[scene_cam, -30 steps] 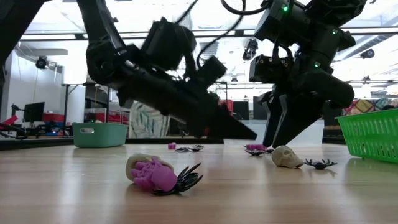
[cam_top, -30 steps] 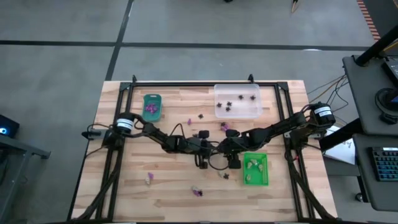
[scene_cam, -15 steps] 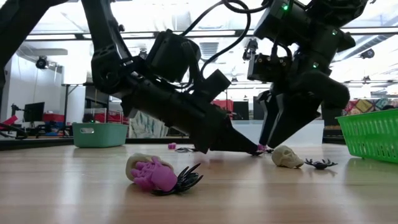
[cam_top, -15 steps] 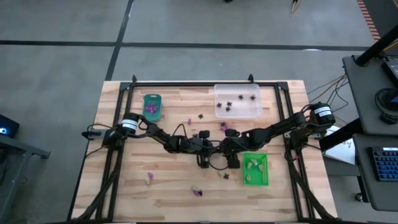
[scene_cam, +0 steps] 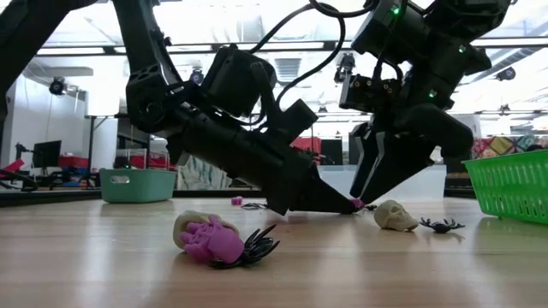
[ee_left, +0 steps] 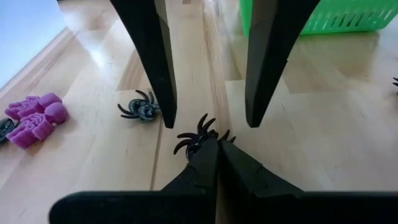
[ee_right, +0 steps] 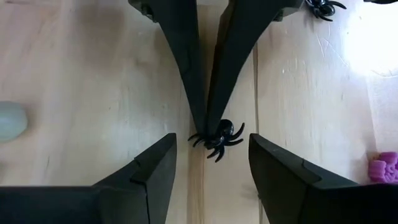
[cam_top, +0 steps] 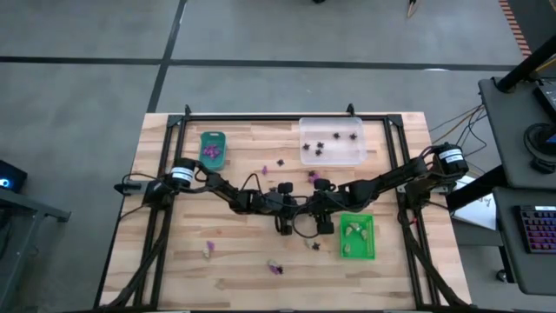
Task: Sort Halloween decoration
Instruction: Put the black spider toy into the white bin
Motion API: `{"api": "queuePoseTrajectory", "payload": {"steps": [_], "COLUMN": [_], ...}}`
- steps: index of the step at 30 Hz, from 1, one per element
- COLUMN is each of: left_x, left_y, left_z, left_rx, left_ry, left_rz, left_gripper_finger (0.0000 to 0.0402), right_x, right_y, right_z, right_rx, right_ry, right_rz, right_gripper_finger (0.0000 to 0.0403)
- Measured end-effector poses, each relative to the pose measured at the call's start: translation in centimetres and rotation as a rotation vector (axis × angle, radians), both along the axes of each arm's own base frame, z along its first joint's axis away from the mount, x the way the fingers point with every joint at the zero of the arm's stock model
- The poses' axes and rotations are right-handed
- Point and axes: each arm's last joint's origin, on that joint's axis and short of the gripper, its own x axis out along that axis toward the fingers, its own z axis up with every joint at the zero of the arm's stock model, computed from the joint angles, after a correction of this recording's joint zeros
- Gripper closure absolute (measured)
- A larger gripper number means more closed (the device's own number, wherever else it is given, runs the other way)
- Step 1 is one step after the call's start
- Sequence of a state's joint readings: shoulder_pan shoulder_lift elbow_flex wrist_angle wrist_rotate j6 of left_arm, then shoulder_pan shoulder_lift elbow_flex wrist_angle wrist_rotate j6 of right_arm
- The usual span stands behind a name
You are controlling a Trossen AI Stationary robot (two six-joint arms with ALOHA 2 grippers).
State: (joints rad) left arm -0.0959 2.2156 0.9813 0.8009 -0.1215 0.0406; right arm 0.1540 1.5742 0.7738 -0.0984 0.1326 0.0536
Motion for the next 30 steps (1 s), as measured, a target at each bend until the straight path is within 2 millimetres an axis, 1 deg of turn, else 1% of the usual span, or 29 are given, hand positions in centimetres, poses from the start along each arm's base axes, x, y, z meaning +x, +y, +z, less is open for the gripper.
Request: {"api": "queuePoseTrajectory", "payload": {"steps": [10, 21, 24, 28, 30], "left_x": [0.0, -0.1, -0.1, -0.1, -0.1], "left_y": [0.0, 0.0, 0.0, 0.0, 0.0], "left_z": [-0.5, -0.6, -0.6, -0.6, -0.6], "left_rx": [0.001, 0.001, 0.0, -0.001, -0.002], "left_ry": [0.01, 0.009, 0.008, 0.007, 0.007], "left_rz": [0.0, 0.0, -0.001, -0.002, -0.002], "left_gripper_finger": [0.0401, 0.0402, 0.0402, 0.0401, 0.0401], "right_x": [-0.7, -1.3, -1.2, -0.7, -0.5], "right_y": [-0.8, -0.9, -0.9, -0.8, -0.8], "right_z": [-1.2, -2.0, -2.7, -4.2, -4.6], "right_rx": [0.044, 0.078, 0.105, 0.123, 0.121], "right_ry": [-0.05, -0.106, -0.095, -0.069, -0.046], "right_rz": [-0.074, -0.089, -0.094, -0.087, -0.087], "right_gripper_finger": [0.022, 0.022, 0.022, 0.022, 0.022]}}
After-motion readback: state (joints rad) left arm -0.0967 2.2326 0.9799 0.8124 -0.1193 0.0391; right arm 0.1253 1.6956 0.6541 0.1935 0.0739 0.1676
